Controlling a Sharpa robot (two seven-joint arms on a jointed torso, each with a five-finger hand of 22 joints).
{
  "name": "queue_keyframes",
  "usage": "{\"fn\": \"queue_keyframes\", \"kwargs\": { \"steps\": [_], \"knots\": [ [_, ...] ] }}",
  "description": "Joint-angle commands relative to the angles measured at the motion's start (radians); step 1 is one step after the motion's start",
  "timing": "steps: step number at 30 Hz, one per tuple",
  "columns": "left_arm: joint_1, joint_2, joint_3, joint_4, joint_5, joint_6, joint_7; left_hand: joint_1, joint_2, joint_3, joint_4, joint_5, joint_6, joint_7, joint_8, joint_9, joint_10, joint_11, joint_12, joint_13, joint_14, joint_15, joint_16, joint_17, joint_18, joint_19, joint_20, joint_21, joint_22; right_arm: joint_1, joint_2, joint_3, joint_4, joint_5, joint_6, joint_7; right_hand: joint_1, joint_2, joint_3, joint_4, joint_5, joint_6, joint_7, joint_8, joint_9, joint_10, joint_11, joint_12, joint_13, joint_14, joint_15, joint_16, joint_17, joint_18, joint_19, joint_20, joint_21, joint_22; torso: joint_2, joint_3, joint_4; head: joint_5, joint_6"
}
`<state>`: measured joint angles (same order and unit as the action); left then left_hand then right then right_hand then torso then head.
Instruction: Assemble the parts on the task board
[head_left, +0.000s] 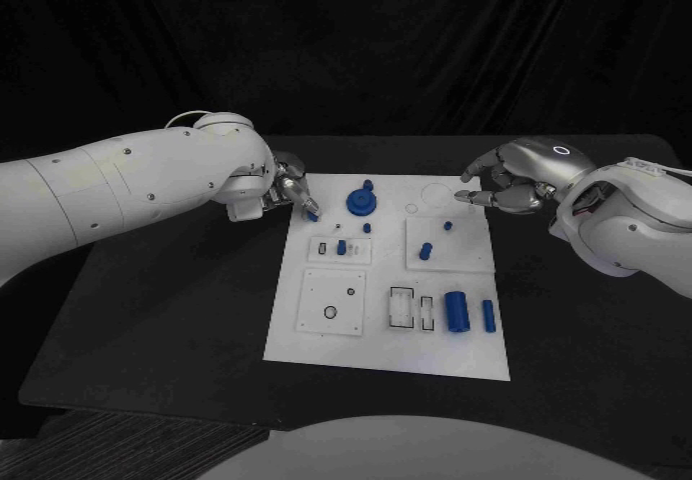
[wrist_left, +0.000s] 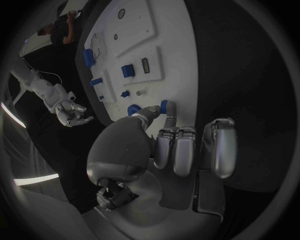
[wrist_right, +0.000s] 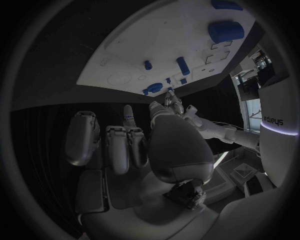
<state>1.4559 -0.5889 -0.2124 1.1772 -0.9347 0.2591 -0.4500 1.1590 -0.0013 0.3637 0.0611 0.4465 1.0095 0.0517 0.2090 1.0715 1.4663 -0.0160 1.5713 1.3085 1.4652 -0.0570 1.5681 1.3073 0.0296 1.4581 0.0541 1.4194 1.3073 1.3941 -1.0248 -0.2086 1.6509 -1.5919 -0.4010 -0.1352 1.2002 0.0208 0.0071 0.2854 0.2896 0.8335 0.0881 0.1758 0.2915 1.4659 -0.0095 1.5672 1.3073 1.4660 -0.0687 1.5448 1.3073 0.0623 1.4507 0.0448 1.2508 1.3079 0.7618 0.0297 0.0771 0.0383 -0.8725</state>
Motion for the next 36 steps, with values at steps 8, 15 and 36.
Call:
{"fn": "queue_keyframes", "kwargs": {
  "steps": [8, 15, 36],
  "knots": [
    [-0.002, -0.012, 0.001, 0.013, 0.001, -0.017, 0.048, -0.018, -0.033, 0.141, -0.079, 0.015, 0.005, 0.000, 0.011, 0.020, 0.104, 0.002, -0.001, 0.262, 0.106, 0.001, 0.003, 0.263, 0.012, 0.002, 0.003, -0.004, 0.209, -0.003, -0.002, 0.001, 0.001, -0.002, 0.008, -0.016, 0.012, 0.002, -0.005, 0.001, 0.005, 0.005, 0.000, -0.004, -0.002, 0.105, 0.006, 0.004, 0.263, 0.096, 0.005, -0.007, 0.240, 0.007, -0.007, 0.003, -0.005, 0.170, 0.000, 0.0001, 0.0002, 0.000, 0.000],
    [-0.002, -0.039, 0.001, 0.048, 0.001, -0.076, 0.067, -0.034, -0.041, 0.169, -0.090, 0.016, 0.017, -0.001, 0.011, 0.015, 0.104, 0.002, -0.001, 0.262, 0.106, 0.001, 0.003, 0.263, 0.011, 0.005, 0.003, -0.001, 0.210, -0.003, -0.005, 0.001, 0.002, -0.002, 0.008, -0.016, 0.012, 0.002, -0.005, 0.001, 0.005, 0.005, 0.000, -0.004, -0.002, 0.105, 0.006, 0.004, 0.263, 0.096, 0.005, -0.007, 0.240, 0.007, -0.007, 0.003, -0.005, 0.170, 0.000, 0.0000, 0.0002, -0.001, 0.000],
    [0.002, -0.165, 0.001, 0.231, 0.001, -0.133, 0.051, -0.066, -0.051, 0.193, -0.090, 0.009, 0.034, -0.006, 0.014, 0.012, 0.104, -0.002, -0.001, 0.262, 0.106, -0.002, 0.003, 0.263, 0.009, 0.011, 0.001, 0.005, 0.212, -0.003, -0.018, 0.001, 0.008, -0.002, 0.002, -0.018, 0.014, 0.003, -0.005, 0.000, 0.005, 0.006, 0.000, -0.005, -0.002, 0.105, 0.006, 0.004, 0.263, 0.095, 0.005, -0.008, 0.239, 0.007, -0.007, 0.003, -0.006, 0.170, 0.000, -0.0002, 0.0002, 0.001, 0.003]
  ]
}}
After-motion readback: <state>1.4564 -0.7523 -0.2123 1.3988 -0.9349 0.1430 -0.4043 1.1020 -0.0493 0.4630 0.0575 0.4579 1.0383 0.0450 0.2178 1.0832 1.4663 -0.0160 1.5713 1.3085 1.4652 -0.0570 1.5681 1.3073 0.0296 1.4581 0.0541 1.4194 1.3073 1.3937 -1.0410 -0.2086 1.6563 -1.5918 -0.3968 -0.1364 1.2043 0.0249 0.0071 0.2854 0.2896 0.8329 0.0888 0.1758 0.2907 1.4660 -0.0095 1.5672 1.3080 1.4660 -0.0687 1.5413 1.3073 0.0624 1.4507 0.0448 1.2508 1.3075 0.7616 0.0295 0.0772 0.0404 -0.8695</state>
